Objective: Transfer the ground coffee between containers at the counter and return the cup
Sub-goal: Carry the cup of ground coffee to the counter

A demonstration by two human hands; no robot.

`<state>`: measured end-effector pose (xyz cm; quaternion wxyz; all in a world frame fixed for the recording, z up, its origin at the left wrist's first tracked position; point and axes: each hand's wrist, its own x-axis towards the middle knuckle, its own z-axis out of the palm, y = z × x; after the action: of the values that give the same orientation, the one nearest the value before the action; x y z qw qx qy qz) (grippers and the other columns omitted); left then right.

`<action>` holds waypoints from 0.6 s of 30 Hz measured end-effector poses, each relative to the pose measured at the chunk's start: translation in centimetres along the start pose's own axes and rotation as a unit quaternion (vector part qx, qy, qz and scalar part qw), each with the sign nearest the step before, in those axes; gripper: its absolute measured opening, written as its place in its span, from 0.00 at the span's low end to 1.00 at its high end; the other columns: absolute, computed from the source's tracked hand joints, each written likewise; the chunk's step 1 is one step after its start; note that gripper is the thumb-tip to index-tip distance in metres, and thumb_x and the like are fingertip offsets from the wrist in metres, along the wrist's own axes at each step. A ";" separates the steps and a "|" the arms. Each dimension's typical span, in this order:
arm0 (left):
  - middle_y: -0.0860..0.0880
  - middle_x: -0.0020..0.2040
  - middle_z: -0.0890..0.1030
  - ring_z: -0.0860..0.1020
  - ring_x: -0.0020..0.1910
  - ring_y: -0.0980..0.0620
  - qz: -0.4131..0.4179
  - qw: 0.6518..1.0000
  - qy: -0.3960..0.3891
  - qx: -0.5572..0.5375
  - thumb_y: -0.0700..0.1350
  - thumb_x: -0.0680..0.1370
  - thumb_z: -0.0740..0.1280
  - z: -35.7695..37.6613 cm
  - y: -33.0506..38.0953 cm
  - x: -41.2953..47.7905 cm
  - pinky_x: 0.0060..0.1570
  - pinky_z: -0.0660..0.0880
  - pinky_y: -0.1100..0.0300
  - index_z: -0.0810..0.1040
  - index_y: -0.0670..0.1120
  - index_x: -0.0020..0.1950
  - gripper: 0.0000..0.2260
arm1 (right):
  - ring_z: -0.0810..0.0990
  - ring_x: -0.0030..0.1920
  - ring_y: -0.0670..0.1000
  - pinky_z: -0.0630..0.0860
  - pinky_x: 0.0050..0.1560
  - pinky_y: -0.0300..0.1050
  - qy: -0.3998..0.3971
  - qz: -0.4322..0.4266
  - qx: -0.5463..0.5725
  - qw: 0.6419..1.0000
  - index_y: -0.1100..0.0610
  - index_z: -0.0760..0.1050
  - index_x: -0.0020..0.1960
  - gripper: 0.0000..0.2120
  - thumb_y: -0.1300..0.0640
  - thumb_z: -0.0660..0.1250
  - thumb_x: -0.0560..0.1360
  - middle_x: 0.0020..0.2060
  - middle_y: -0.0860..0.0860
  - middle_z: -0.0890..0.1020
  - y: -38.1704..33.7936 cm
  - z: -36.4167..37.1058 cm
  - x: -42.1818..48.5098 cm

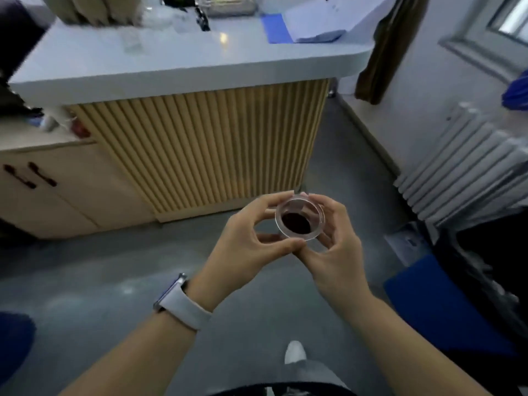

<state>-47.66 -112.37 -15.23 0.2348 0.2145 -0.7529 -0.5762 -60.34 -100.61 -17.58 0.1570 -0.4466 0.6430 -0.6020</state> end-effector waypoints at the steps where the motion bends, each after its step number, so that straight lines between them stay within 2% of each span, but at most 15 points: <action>1: 0.55 0.67 0.81 0.78 0.68 0.61 -0.007 1.000 0.020 -0.002 0.40 0.73 0.80 -0.2 -0.1 1.0 0.55 0.84 0.63 0.74 0.48 0.74 0.31 | 0.81 0.64 0.46 0.76 0.63 0.37 -0.020 0.001 0.007 1.000 0.52 0.70 0.69 0.31 0.60 0.80 0.71 0.61 0.40 0.81 0.4 0.0 1.7; 4: 0.55 0.66 0.81 0.79 0.68 0.60 -0.017 0.997 0.075 -0.003 0.40 0.73 0.80 -1.5 -0.8 3.5 0.57 0.84 0.58 0.74 0.49 0.73 0.30 | 0.82 0.64 0.48 0.77 0.64 0.39 -0.066 -0.011 0.030 0.997 0.50 0.70 0.69 0.31 0.60 0.80 0.71 0.61 0.42 0.82 1.7 0.8 6.2; 8: 0.57 0.64 0.82 0.80 0.65 0.60 -0.029 0.992 0.125 -0.007 0.42 0.72 0.80 -4.5 -1.6 6.8 0.55 0.84 0.62 0.75 0.51 0.72 0.30 | 0.82 0.64 0.48 0.77 0.64 0.40 -0.103 -0.015 0.058 0.993 0.49 0.70 0.68 0.30 0.58 0.80 0.71 0.60 0.41 0.82 2.8 3.4 11.7; 11: 0.58 0.66 0.82 0.80 0.67 0.57 -0.031 0.988 0.154 0.006 0.48 0.71 0.80 -7.7 -2.7 9.4 0.59 0.84 0.53 0.75 0.53 0.72 0.30 | 0.82 0.64 0.48 0.78 0.64 0.40 -0.128 -0.018 0.074 0.989 0.50 0.71 0.68 0.30 0.59 0.80 0.71 0.60 0.40 0.82 3.8 6.2 15.8; 14: 0.56 0.66 0.83 0.81 0.67 0.55 -0.040 0.981 0.187 0.011 0.51 0.70 0.79 -11.8 -4.4 12.3 0.62 0.82 0.47 0.75 0.55 0.71 0.30 | 0.82 0.63 0.48 0.78 0.62 0.39 -0.150 -0.020 0.083 0.985 0.51 0.71 0.68 0.30 0.56 0.80 0.71 0.59 0.41 0.82 4.7 9.9 20.3; 18: 0.56 0.64 0.84 0.81 0.65 0.59 -0.041 0.975 0.217 -0.017 0.47 0.71 0.80 -18.7 -6.3 16.4 0.55 0.83 0.63 0.76 0.54 0.71 0.30 | 0.83 0.62 0.47 0.78 0.61 0.38 -0.164 -0.021 0.099 0.981 0.49 0.70 0.68 0.30 0.56 0.79 0.71 0.59 0.39 0.82 5.2 16.3 26.8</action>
<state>-49.19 -138.02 -15.40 0.3730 0.3608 -0.6644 -0.5378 -65.03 -132.08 -16.99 0.2915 -0.5346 0.5362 -0.5845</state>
